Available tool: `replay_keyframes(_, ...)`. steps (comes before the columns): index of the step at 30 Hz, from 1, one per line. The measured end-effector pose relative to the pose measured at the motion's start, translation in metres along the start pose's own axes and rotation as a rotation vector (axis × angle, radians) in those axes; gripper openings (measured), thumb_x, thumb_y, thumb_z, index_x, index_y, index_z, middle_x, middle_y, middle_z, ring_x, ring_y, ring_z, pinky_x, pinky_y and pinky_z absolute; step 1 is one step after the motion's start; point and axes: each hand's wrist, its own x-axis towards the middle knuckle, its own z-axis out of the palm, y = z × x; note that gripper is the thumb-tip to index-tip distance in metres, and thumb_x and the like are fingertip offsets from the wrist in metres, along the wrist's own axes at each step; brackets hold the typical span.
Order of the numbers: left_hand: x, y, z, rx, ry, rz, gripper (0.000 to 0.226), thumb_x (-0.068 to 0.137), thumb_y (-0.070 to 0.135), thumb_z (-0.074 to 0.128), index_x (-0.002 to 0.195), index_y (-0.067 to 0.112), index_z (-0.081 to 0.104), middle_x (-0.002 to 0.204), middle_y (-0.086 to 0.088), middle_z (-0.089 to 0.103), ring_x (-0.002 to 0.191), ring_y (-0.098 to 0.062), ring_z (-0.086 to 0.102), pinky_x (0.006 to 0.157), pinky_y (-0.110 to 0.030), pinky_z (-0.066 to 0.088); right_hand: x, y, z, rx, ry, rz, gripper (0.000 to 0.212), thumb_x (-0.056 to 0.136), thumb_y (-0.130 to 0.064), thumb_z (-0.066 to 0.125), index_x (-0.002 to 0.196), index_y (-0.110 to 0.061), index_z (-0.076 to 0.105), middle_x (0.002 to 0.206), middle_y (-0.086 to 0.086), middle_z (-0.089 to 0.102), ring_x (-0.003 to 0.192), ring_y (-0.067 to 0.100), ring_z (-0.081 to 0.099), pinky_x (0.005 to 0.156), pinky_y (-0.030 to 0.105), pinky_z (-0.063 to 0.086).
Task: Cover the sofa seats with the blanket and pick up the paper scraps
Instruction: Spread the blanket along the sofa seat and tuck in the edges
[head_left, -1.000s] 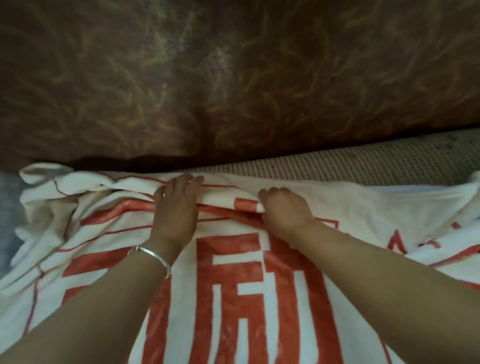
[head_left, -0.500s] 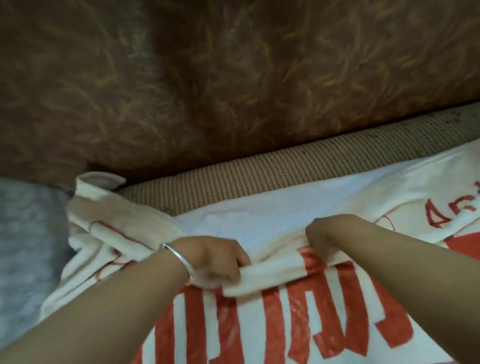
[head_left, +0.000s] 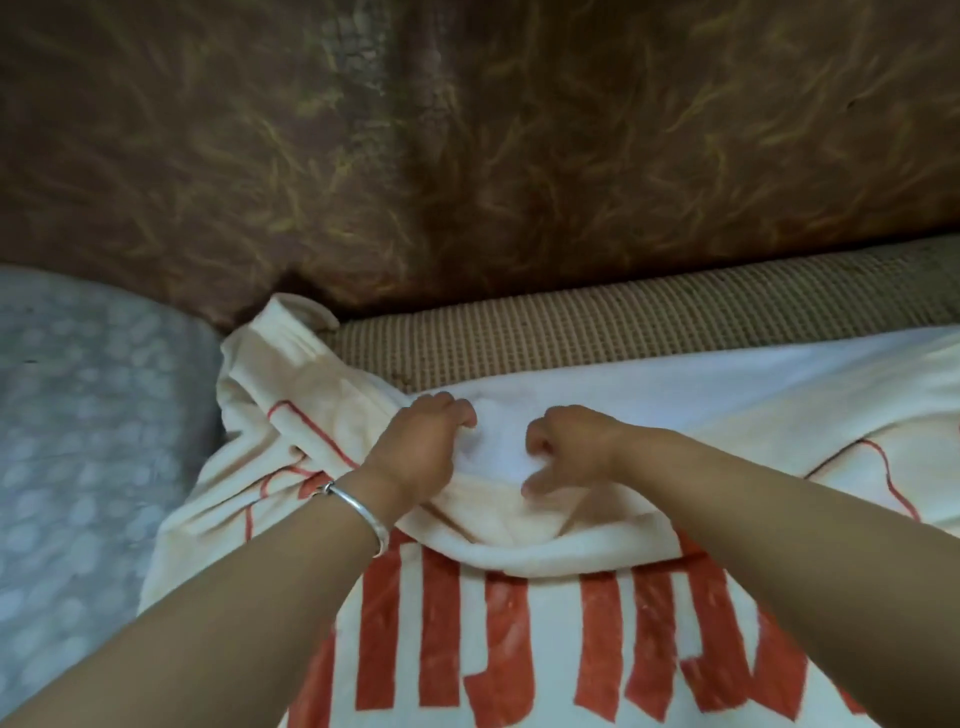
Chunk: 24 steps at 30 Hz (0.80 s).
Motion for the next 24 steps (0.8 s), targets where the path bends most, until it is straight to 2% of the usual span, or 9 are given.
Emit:
replay_keyframes(3, -0.006, -0.030, -0.016, 0.299, -0.096, -0.009, 0.060, 0.080, 0.029, 0.064, 0.135, 0.022, 0.041, 0.141, 0.000, 0.041, 0.135, -0.021, 0.032, 0.115, -0.036, 0.018, 0.002, -0.022, 0.005, 0.014, -0.123, 0.002, 0.057, 0.076, -0.050, 0.070, 0.121, -0.020, 0.053, 0.113, -0.004, 0.050, 0.095, 0.015, 0.047, 0.084, 0.027, 0.043)
replay_keyframes(6, -0.011, -0.058, -0.032, 0.511, -0.128, -0.062, 0.059, 0.090, 0.017, 0.047, 0.145, 0.025, 0.026, 0.153, 0.001, 0.024, 0.145, -0.019, 0.014, 0.118, -0.047, -0.004, 0.005, -0.037, 0.009, -0.062, -0.164, -0.013, 0.029, 0.084, -0.024, 0.062, 0.113, -0.019, 0.061, 0.115, -0.003, 0.057, 0.094, 0.016, 0.053, 0.081, 0.025, 0.046)
replay_keyframes(8, -0.012, -0.071, -0.041, 0.563, -0.054, -0.009, 0.051, 0.092, 0.015, 0.041, 0.141, 0.026, 0.034, 0.147, 0.001, 0.036, 0.142, -0.018, 0.023, 0.118, -0.046, -0.007, 0.010, -0.044, 0.011, -0.099, -0.157, -0.008, 0.022, 0.086, -0.013, 0.053, 0.103, -0.016, 0.068, 0.114, 0.001, 0.065, 0.092, 0.016, 0.057, 0.078, 0.024, 0.047)
replay_keyframes(12, -0.020, -0.080, -0.051, 0.531, 0.026, 0.168, 0.036, 0.092, 0.018, 0.041, 0.126, 0.021, 0.051, 0.126, -0.001, 0.057, 0.123, -0.020, 0.045, 0.116, -0.036, 0.012, 0.018, -0.062, 0.011, 0.005, -0.121, 0.073, 0.013, 0.085, -0.017, 0.056, 0.072, -0.020, 0.057, 0.096, 0.003, 0.067, 0.080, 0.015, 0.057, 0.076, 0.026, 0.048)
replay_keyframes(14, -0.025, -0.078, -0.051, 0.411, 0.004, 0.205, 0.032, 0.089, 0.021, 0.046, 0.119, 0.019, 0.055, 0.116, -0.004, 0.062, 0.110, -0.023, 0.051, 0.102, -0.032, 0.029, 0.023, -0.077, 0.010, 0.156, -0.050, 0.066, 0.018, 0.086, -0.024, 0.058, 0.070, -0.022, 0.051, 0.080, -0.003, 0.058, 0.070, 0.013, 0.053, 0.066, 0.023, 0.045)
replay_keyframes(17, -0.033, -0.080, -0.046, 0.102, -0.241, 0.132, 0.029, 0.088, 0.025, 0.050, 0.116, 0.022, 0.057, 0.110, -0.005, 0.064, 0.098, -0.021, 0.056, 0.081, -0.029, 0.041, 0.035, -0.107, 0.012, 0.363, 0.180, 0.015, 0.014, 0.086, -0.021, 0.057, 0.097, -0.014, 0.060, 0.092, 0.000, 0.060, 0.083, 0.016, 0.057, 0.073, 0.026, 0.047)
replay_keyframes(19, -0.038, -0.086, -0.044, -0.027, -0.321, 0.134, 0.030, 0.088, 0.023, 0.049, 0.116, 0.024, 0.059, 0.113, -0.001, 0.063, 0.100, -0.018, 0.056, 0.085, -0.029, 0.044, 0.045, -0.127, 0.011, 0.485, 0.327, 0.020, 0.025, 0.090, -0.014, 0.052, 0.112, -0.007, 0.061, 0.109, 0.008, 0.063, 0.100, 0.023, 0.059, 0.087, 0.033, 0.048)
replay_keyframes(21, -0.044, -0.098, -0.044, -0.116, -0.186, 0.186, 0.031, 0.087, 0.014, 0.047, 0.113, 0.018, 0.062, 0.111, -0.001, 0.062, 0.100, -0.017, 0.055, 0.087, -0.023, 0.041, 0.054, -0.142, 0.009, 0.598, 0.404, 0.016, 0.028, 0.094, -0.010, 0.046, 0.113, -0.002, 0.064, 0.115, 0.013, 0.064, 0.108, 0.025, 0.057, 0.092, 0.033, 0.045)
replay_keyframes(24, -0.047, -0.124, -0.047, -0.234, 0.315, 0.161, 0.030, 0.078, 0.000, 0.047, 0.100, 0.006, 0.066, 0.100, -0.011, 0.062, 0.097, -0.025, 0.054, 0.083, -0.018, 0.034, 0.068, -0.161, 0.005, 0.747, 0.428, 0.020, 0.029, 0.096, -0.010, 0.044, 0.112, -0.003, 0.066, 0.112, 0.006, 0.063, 0.104, 0.021, 0.056, 0.092, 0.028, 0.041)
